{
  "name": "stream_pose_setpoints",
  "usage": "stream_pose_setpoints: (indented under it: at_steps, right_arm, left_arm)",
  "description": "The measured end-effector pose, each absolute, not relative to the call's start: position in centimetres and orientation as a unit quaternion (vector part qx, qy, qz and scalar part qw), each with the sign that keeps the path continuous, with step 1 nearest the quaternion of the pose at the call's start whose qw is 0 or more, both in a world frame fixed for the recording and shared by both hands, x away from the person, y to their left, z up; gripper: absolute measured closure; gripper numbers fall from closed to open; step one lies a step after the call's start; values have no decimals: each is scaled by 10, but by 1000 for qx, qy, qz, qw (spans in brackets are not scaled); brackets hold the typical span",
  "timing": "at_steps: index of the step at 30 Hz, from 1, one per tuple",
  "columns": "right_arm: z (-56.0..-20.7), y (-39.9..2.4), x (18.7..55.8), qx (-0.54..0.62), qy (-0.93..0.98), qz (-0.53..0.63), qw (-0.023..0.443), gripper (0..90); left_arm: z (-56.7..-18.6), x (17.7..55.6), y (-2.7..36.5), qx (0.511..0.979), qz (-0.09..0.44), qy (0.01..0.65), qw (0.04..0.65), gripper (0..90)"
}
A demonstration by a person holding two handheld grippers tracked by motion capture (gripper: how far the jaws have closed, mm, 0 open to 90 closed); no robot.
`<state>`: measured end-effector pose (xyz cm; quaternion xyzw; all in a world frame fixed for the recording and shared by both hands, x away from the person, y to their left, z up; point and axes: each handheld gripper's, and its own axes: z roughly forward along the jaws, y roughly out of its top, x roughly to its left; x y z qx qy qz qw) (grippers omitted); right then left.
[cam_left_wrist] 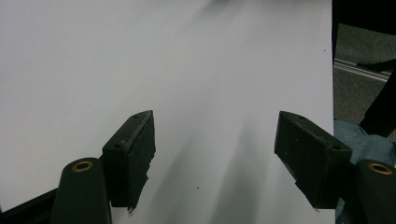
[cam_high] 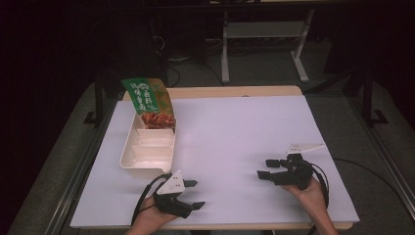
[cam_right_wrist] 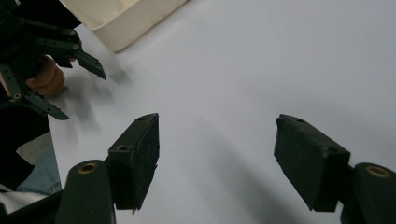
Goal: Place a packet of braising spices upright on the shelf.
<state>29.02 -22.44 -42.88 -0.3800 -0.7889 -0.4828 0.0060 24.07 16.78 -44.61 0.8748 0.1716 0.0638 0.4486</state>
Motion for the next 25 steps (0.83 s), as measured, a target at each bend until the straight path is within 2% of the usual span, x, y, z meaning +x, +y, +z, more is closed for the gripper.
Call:
stream_pose_setpoints:
  at_steps: [8, 25]
  right_arm:
    - [-434, -224, 285, -380, -793, -476, 3, 291]
    - [-438, -219, 262, -370, -809, -455, -41, 264]
  left_arm:
    - [-446, 241, 169, 874, 65, 174, 448, 282]
    - [-446, 242, 173, 871, 71, 179, 452, 268]
